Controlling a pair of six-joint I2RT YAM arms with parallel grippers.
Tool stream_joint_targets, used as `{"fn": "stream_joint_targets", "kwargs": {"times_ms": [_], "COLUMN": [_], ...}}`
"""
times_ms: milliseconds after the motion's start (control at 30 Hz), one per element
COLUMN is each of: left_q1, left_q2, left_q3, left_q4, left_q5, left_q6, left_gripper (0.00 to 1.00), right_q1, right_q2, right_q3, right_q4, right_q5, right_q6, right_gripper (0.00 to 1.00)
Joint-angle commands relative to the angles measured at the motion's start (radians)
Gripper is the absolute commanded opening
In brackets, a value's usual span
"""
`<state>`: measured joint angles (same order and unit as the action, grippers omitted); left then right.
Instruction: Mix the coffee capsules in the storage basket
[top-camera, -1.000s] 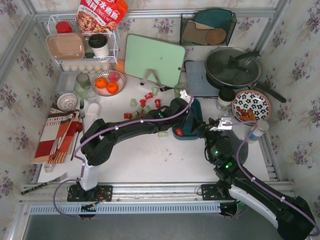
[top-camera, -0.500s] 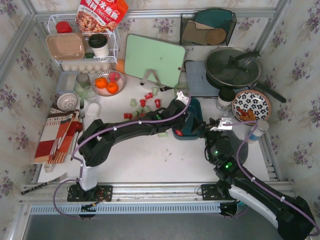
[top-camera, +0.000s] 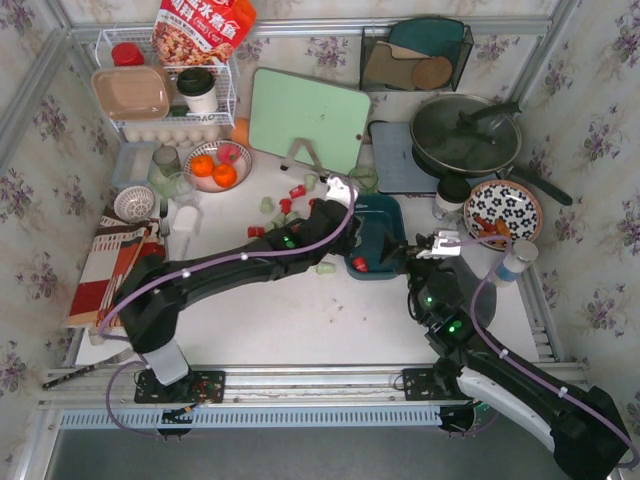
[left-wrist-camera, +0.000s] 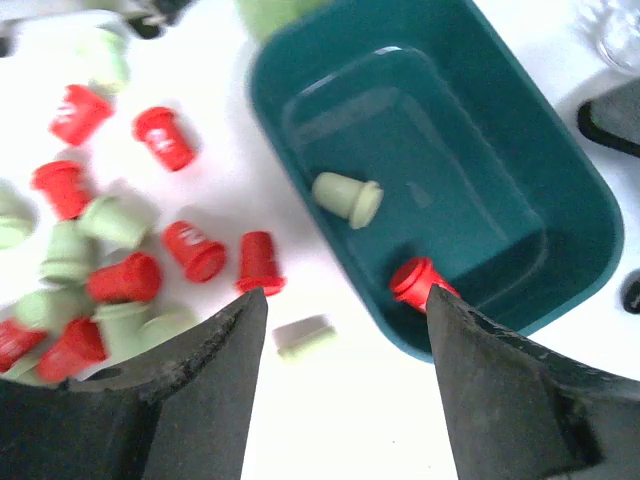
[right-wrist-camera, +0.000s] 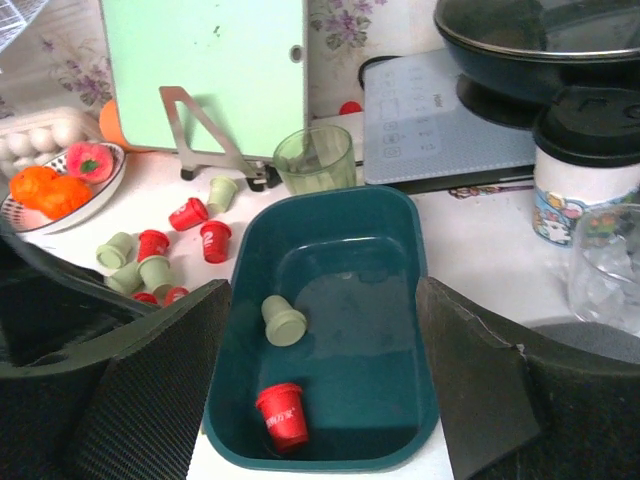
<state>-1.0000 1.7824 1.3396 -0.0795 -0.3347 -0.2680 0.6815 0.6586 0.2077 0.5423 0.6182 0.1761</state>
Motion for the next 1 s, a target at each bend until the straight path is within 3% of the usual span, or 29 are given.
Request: {"fn": "stream_joint_targets", "kwargs": {"times_ms": [0, 33, 67, 100, 133, 367, 633, 967], "left_q1": [0.001, 0.001, 0.001, 0.002, 0.004, 0.026, 0.031, 0.031], "left_q2": [-0.142, -0.178, -0.217, -0.267, -0.309, -0.702, -1.030, -1.299], "left_q3": [-0.078, -0.104, -0.129, -0.164, -0.192, -0.328, -0.324, -0.409], "left_q4": [-0.020, -0.040, -0.064, -0.092, -0.122, -0.448, -0.841, -0.905], "left_q5": [-0.217, -0.269, -0.312, -0.367, -0.410, -0.600, -0.598, -0.564], "left_q6": [-0.033, -0.041, -0.056, -0.084, -0.107, -0.321, -0.269, -0.185], "left_gripper": [0.71, 0.73, 0.82, 0.98, 0.99, 0.99, 0.99, 0.99], "right_q1": [0.001, 0.000, 0.001, 0.001, 0.002, 0.018, 0.088, 0.125], "right_q2": [0.052, 0.079, 0.106, 0.145, 0.170, 0.314, 0.481, 0.812], "right_q3": [0.050, 0.067, 0.085, 0.099, 0.110, 0.163, 0.267, 0.482], "right_q4": [-0.012, -0.025, -0.038, -0.044, -0.046, -0.025, -0.062, -0.110], "right_q5": [-0.067, -0.101, -0.126, -0.154, -0.177, -0.380, -0.520, -0.512], "right_q6": [-0.010, -0.013, -0.012, -0.014, -0.017, -0.084, -0.157, 0.020], "right_gripper": [0.81, 0.80, 0.80, 0.79, 0.79, 0.77, 0.74, 0.68]}}
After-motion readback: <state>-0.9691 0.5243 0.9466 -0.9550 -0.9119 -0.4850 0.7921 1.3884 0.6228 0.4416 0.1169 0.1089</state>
